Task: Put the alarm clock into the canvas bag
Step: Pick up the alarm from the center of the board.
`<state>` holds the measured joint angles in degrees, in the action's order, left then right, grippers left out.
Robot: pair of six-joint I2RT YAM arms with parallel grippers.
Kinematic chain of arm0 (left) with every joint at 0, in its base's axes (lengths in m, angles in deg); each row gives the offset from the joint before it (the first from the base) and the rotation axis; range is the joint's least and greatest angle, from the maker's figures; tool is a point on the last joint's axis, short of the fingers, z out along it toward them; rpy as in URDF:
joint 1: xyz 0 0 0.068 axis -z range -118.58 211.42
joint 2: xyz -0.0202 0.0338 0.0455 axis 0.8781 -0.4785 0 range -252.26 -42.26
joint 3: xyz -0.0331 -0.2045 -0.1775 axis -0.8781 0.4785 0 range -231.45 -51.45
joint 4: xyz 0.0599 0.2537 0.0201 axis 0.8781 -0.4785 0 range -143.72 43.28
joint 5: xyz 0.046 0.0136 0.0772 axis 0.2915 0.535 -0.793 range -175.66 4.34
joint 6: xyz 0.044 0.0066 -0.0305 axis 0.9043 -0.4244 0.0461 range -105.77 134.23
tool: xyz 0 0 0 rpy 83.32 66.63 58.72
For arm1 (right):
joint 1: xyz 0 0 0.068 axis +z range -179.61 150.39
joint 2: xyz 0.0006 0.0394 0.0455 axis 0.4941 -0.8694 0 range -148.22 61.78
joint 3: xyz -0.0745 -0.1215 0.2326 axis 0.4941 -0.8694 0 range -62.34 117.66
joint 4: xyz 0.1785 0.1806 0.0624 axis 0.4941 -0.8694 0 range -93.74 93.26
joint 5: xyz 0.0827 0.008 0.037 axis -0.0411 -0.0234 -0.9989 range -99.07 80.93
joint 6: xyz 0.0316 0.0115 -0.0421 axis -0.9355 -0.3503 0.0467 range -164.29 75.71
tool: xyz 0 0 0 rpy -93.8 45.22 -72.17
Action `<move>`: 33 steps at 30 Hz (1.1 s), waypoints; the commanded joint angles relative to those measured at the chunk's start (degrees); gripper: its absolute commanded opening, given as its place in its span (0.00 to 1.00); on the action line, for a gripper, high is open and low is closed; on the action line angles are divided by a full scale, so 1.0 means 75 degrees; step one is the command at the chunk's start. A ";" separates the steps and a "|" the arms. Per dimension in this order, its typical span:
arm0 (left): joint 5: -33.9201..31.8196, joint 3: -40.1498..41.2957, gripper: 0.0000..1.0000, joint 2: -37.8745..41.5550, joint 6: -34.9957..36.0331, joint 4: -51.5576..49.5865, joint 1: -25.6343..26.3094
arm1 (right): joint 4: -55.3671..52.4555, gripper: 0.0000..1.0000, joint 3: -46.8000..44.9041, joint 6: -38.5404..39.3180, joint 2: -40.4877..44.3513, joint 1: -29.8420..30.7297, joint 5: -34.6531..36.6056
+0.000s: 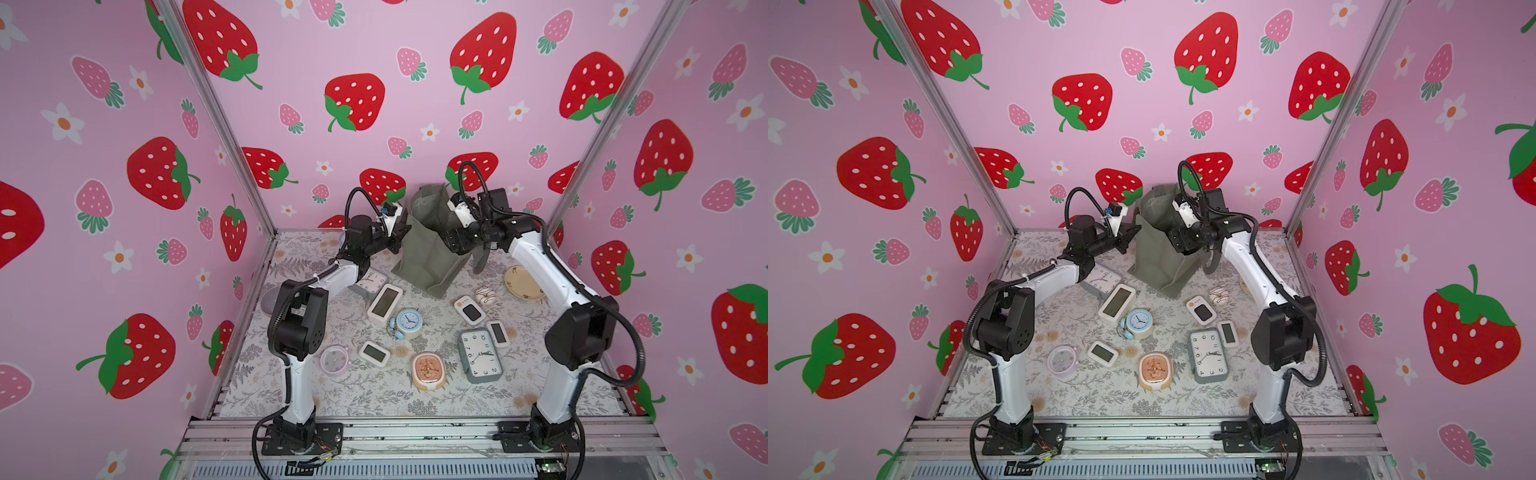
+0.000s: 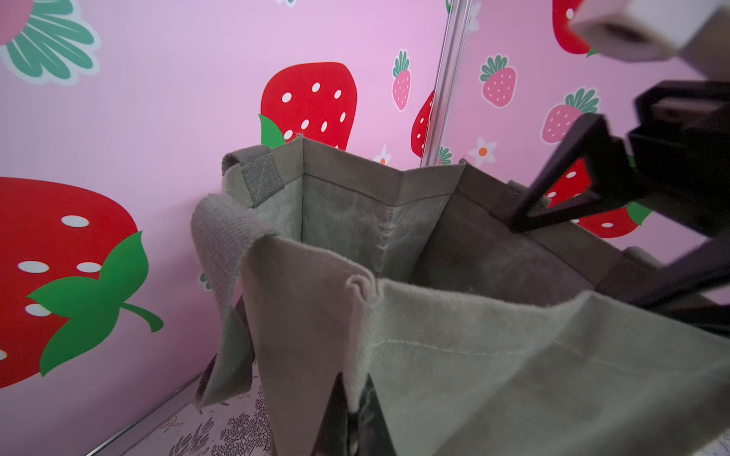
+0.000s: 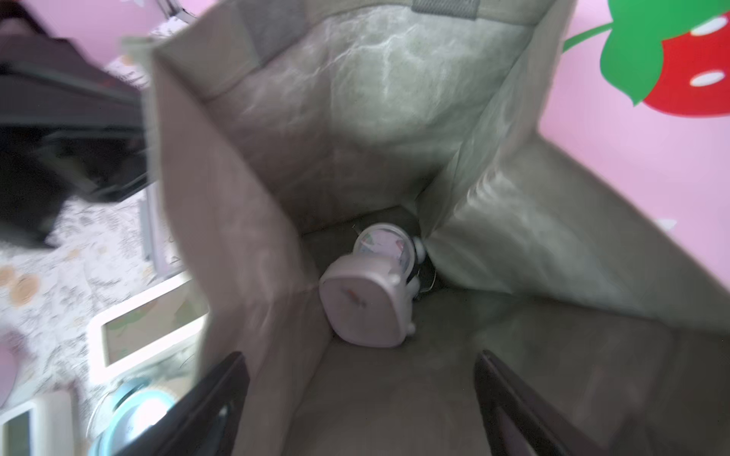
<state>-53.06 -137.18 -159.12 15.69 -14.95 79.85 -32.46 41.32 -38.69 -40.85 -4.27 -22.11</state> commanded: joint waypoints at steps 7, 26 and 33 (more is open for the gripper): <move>0.0054 -0.0121 0.00 -0.0251 -0.0057 0.0083 -0.0100 | 0.0703 1.00 -0.2958 0.0347 0.2961 0.1231 -0.0149; 0.0129 -0.0190 0.00 -0.0351 -0.0141 0.0065 -0.0097 | 0.1963 1.00 -0.5077 -0.0143 0.1331 0.3298 0.0340; 0.0142 -0.0193 0.00 -0.0345 -0.0147 0.0074 -0.0091 | 0.2200 1.00 -0.4859 -0.0099 0.0508 0.3302 0.0473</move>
<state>-52.58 -137.20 -159.97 14.42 -13.93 79.31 -17.25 2.98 -39.91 -35.54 20.32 -19.25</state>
